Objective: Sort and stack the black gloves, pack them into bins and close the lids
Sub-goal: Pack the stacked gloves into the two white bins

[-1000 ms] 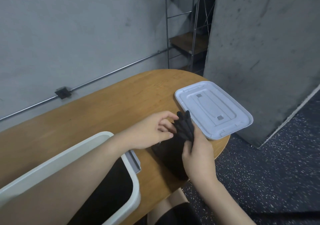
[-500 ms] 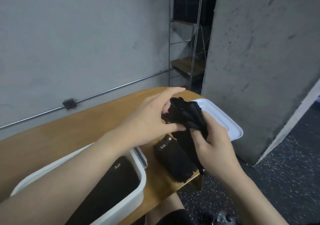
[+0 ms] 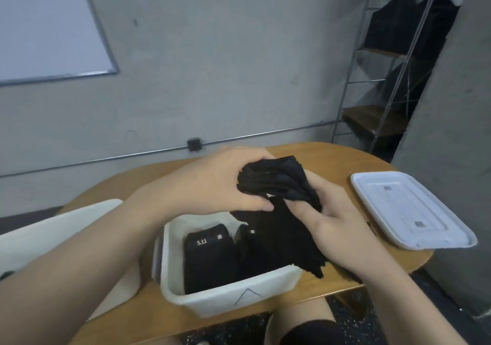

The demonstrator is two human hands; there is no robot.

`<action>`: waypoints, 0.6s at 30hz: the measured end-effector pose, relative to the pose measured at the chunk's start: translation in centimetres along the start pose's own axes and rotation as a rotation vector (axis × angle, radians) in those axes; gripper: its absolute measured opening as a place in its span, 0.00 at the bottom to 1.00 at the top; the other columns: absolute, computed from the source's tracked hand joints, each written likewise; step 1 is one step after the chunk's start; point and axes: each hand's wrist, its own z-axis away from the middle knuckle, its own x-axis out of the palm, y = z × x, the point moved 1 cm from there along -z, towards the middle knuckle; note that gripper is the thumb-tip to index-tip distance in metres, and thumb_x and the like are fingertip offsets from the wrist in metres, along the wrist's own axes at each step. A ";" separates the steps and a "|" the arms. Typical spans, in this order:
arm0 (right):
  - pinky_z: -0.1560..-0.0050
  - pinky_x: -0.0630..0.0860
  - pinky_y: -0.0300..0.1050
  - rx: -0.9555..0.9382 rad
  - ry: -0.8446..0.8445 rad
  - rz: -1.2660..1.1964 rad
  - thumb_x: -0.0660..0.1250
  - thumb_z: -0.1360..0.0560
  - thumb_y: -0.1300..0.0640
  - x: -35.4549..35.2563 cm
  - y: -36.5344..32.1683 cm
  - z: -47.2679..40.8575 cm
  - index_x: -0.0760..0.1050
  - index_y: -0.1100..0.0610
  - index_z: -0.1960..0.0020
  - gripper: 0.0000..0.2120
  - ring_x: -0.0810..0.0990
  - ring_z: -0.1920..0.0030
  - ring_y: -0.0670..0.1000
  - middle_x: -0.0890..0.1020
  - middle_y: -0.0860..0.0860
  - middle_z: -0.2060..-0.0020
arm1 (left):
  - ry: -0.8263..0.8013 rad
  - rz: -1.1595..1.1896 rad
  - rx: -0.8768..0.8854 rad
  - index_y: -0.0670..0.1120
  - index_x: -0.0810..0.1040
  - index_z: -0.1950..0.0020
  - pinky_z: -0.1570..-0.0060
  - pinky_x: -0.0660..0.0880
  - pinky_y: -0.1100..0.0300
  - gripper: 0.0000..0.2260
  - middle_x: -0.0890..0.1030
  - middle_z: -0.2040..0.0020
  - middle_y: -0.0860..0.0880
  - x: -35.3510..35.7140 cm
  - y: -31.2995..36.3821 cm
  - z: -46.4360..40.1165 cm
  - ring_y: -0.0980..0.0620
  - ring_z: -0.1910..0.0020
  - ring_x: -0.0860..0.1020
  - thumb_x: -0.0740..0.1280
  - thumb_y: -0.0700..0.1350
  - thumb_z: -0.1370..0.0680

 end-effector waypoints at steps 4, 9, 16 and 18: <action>0.46 0.81 0.42 0.071 -0.042 -0.070 0.63 0.17 0.61 2.2 0.6 -1.0 0.81 0.53 0.40 0.10 0.84 0.44 0.47 0.86 0.48 0.48 | 0.058 0.012 -0.075 0.54 0.79 0.50 0.54 0.77 0.50 0.10 0.81 0.58 0.53 -0.9 -1.7 2.9 0.53 0.58 0.79 0.77 0.53 0.25; 0.42 0.81 0.62 0.153 -0.025 0.023 0.66 0.17 0.54 2.8 3.7 -1.8 0.82 0.52 0.41 0.08 0.85 0.45 0.52 0.87 0.51 0.49 | 0.171 0.012 -0.151 0.54 0.77 0.53 0.61 0.70 0.65 0.10 0.79 0.59 0.56 0.5 -4.3 3.7 0.59 0.59 0.77 0.76 0.54 0.24; 0.45 0.76 0.28 0.222 0.006 0.315 0.71 0.21 0.56 1.6 7.6 -0.9 0.75 0.49 0.31 0.19 0.79 0.44 0.31 0.83 0.36 0.48 | 0.239 0.095 -0.162 0.58 0.75 0.31 0.38 0.76 0.57 0.22 0.81 0.41 0.63 4.0 -7.8 1.9 0.65 0.41 0.79 0.77 0.50 0.24; 0.44 0.80 0.35 0.251 0.018 0.355 0.71 0.21 0.54 1.4 8.3 -0.3 0.73 0.48 0.29 0.21 0.81 0.44 0.34 0.84 0.37 0.48 | 0.194 0.134 -0.165 0.59 0.75 0.30 0.36 0.75 0.60 0.24 0.82 0.40 0.65 4.6 -8.4 1.3 0.67 0.40 0.79 0.77 0.50 0.24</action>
